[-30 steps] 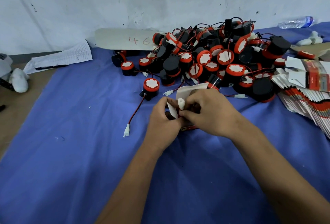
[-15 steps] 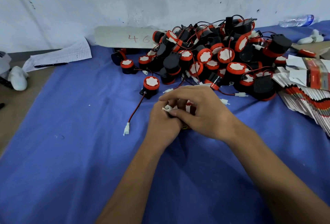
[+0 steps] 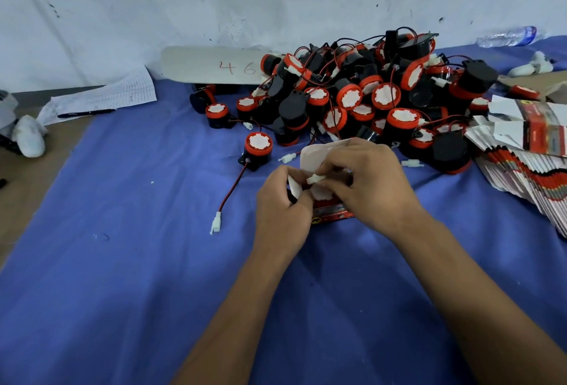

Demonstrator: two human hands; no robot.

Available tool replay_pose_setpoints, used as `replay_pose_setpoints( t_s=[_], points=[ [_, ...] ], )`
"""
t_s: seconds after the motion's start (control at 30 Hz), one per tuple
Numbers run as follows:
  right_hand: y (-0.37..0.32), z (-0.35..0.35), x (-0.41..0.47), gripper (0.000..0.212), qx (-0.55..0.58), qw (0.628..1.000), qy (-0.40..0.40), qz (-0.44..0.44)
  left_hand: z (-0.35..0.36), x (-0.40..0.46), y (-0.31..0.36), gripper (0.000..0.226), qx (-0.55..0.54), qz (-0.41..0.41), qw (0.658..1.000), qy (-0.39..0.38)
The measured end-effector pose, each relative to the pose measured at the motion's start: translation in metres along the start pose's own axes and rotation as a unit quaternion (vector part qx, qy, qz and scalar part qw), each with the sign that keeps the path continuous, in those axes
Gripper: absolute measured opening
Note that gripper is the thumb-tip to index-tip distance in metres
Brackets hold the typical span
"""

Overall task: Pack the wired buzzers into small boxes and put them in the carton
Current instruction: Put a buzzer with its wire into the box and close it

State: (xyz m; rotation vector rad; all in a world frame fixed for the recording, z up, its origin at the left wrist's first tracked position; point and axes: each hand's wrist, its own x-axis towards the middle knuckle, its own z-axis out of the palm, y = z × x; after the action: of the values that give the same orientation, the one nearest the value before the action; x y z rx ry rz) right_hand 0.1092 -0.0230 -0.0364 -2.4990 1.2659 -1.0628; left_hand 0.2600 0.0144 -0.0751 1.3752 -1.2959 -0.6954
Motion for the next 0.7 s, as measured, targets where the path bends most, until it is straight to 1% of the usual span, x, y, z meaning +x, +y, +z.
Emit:
replay_pose_setpoints(
  t_s=[0.1,0.2,0.23,0.37,0.53,0.7],
  points=[
    [-0.004,0.003,-0.002,0.008,-0.057,0.998,-0.006,-0.003,0.002,-0.001,-0.002,0.024,0.021,0.032,0.999,0.026],
    [-0.008,0.006,-0.003,0.005,-0.093,0.996,-0.015,0.008,0.001,-0.003,-0.002,0.041,0.014,0.075,0.997,0.025],
    [-0.010,0.008,-0.003,0.007,-0.100,0.995,-0.017,0.022,0.001,-0.003,-0.002,0.041,0.016,0.089,0.996,0.021],
    [-0.013,0.015,-0.001,0.012,-0.121,0.989,-0.034,0.081,0.002,-0.001,-0.005,0.021,0.077,0.126,0.989,0.018],
    [-0.013,0.019,0.002,0.013,-0.111,0.986,-0.057,0.107,0.002,-0.002,-0.003,0.017,0.163,0.133,0.977,0.030],
    [-0.012,0.020,0.002,0.012,-0.113,0.983,-0.058,0.130,0.004,-0.004,0.000,0.007,0.205,0.135,0.969,0.034]
  ],
)
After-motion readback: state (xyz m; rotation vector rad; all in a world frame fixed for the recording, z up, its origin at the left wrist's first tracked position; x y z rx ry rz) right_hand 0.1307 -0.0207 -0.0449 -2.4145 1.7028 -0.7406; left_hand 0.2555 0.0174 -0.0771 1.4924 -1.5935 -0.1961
